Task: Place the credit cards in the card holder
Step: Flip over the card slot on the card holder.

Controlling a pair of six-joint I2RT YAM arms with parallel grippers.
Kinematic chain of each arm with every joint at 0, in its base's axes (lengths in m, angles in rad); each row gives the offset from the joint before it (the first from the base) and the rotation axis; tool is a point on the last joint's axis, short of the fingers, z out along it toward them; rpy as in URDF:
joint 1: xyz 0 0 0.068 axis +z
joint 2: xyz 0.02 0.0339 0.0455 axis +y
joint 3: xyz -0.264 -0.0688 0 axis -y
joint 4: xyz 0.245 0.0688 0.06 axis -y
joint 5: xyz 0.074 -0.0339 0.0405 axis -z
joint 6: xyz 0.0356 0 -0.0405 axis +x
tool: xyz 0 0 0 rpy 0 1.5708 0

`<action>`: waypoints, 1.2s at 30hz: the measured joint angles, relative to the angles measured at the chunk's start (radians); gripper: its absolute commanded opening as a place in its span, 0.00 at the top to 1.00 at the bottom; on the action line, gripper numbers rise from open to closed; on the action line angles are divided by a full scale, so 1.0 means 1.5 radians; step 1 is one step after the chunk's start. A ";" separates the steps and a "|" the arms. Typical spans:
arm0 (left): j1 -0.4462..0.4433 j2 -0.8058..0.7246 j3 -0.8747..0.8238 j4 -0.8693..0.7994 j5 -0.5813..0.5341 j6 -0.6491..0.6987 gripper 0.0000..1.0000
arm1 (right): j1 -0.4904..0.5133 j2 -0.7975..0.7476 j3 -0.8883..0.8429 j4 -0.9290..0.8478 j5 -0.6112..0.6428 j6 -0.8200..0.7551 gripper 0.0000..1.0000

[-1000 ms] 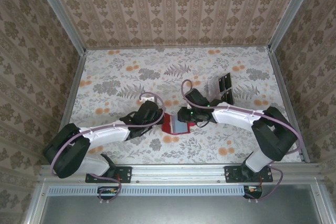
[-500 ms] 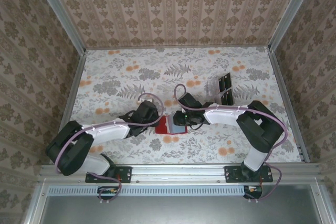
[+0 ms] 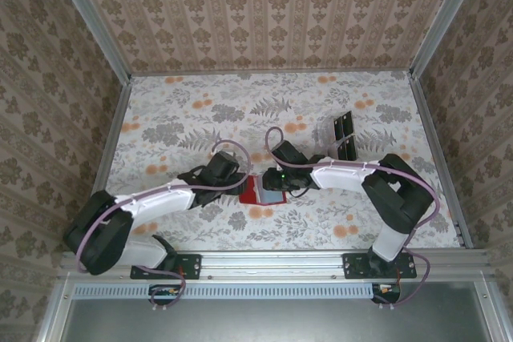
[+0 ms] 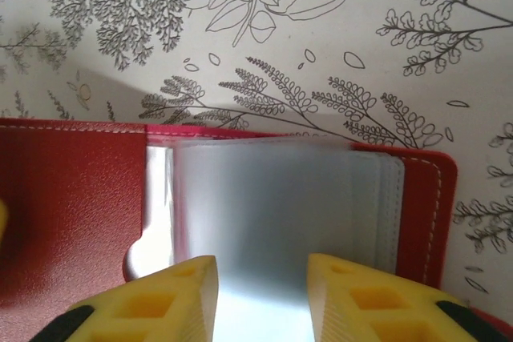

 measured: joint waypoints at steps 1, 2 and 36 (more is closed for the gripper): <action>0.000 -0.016 0.000 -0.004 0.001 0.000 0.25 | 0.000 -0.009 0.000 -0.006 0.001 -0.001 0.60; 0.000 -0.030 0.000 -0.006 0.003 -0.001 0.24 | 0.000 -0.019 0.001 -0.014 0.002 -0.003 0.59; -0.039 0.076 -0.003 -0.088 -0.069 -0.020 0.28 | 0.002 0.034 0.037 -0.032 -0.021 -0.048 0.54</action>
